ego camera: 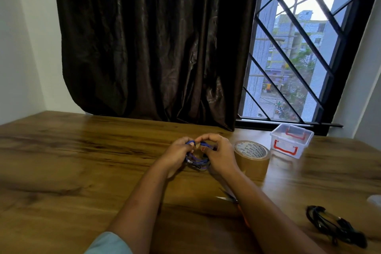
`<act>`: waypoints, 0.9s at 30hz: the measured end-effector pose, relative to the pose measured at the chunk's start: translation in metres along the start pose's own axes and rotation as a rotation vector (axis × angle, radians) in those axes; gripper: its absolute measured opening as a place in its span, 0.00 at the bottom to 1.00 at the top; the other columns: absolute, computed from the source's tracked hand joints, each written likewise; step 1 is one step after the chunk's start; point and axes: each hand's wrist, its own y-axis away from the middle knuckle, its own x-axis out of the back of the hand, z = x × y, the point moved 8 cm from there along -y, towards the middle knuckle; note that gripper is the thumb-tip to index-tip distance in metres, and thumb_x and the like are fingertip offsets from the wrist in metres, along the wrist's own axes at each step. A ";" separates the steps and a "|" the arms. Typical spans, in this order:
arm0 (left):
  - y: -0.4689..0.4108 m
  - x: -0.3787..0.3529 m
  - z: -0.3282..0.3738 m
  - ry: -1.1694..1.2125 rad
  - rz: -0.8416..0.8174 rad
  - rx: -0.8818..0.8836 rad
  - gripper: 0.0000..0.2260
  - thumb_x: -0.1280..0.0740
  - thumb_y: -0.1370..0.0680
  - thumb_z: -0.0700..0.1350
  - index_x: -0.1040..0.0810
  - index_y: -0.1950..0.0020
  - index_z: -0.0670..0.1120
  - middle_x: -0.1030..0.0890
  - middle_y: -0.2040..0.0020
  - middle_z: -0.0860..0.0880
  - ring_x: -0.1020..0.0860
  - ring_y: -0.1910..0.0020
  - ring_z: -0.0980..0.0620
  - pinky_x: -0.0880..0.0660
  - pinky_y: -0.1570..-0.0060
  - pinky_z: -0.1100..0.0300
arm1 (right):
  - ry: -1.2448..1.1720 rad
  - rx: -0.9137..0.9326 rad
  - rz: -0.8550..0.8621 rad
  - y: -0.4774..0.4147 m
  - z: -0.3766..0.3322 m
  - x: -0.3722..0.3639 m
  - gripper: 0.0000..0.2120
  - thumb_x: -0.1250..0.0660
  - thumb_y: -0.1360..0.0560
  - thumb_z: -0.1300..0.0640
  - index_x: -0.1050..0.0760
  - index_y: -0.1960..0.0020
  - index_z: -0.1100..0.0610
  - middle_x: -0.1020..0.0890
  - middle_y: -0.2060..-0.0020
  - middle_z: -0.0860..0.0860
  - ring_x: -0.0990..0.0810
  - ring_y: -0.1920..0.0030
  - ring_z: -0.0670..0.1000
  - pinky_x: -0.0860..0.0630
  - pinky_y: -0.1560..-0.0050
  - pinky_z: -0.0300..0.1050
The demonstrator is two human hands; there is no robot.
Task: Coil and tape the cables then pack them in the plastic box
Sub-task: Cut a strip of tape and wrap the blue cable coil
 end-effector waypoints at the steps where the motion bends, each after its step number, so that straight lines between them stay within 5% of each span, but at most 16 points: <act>1: 0.000 0.000 -0.001 0.010 0.000 0.007 0.09 0.44 0.19 0.38 0.25 0.52 0.44 0.24 0.63 0.48 0.25 0.65 0.53 0.29 0.62 0.57 | 0.017 0.003 0.004 0.000 0.000 0.000 0.14 0.34 0.28 0.72 0.19 0.55 0.54 0.19 0.53 0.46 0.20 0.49 0.45 0.22 0.48 0.39; 15: 0.007 -0.011 0.000 0.193 -0.075 0.103 0.11 0.47 0.20 0.34 0.26 0.48 0.40 0.23 0.56 0.42 0.24 0.59 0.49 0.25 0.59 0.57 | 0.110 0.049 0.043 -0.002 0.002 0.007 0.18 0.34 0.30 0.75 0.20 0.63 0.51 0.23 0.56 0.44 0.22 0.50 0.49 0.23 0.45 0.52; 21: 0.006 -0.011 0.001 0.111 -0.084 0.063 0.10 0.45 0.20 0.36 0.25 0.53 0.44 0.22 0.63 0.48 0.22 0.71 0.58 0.25 0.63 0.60 | 0.105 0.062 0.055 -0.001 -0.002 0.007 0.19 0.34 0.30 0.74 0.20 0.62 0.50 0.23 0.57 0.41 0.22 0.52 0.43 0.23 0.47 0.42; 27: 0.003 -0.009 0.003 -0.091 -0.070 -0.032 0.05 0.38 0.21 0.41 0.24 0.53 0.48 0.21 0.58 0.48 0.23 0.58 0.50 0.27 0.52 0.51 | 0.104 0.053 0.049 -0.001 0.002 0.008 0.18 0.34 0.29 0.73 0.20 0.59 0.49 0.24 0.56 0.40 0.23 0.53 0.38 0.26 0.51 0.32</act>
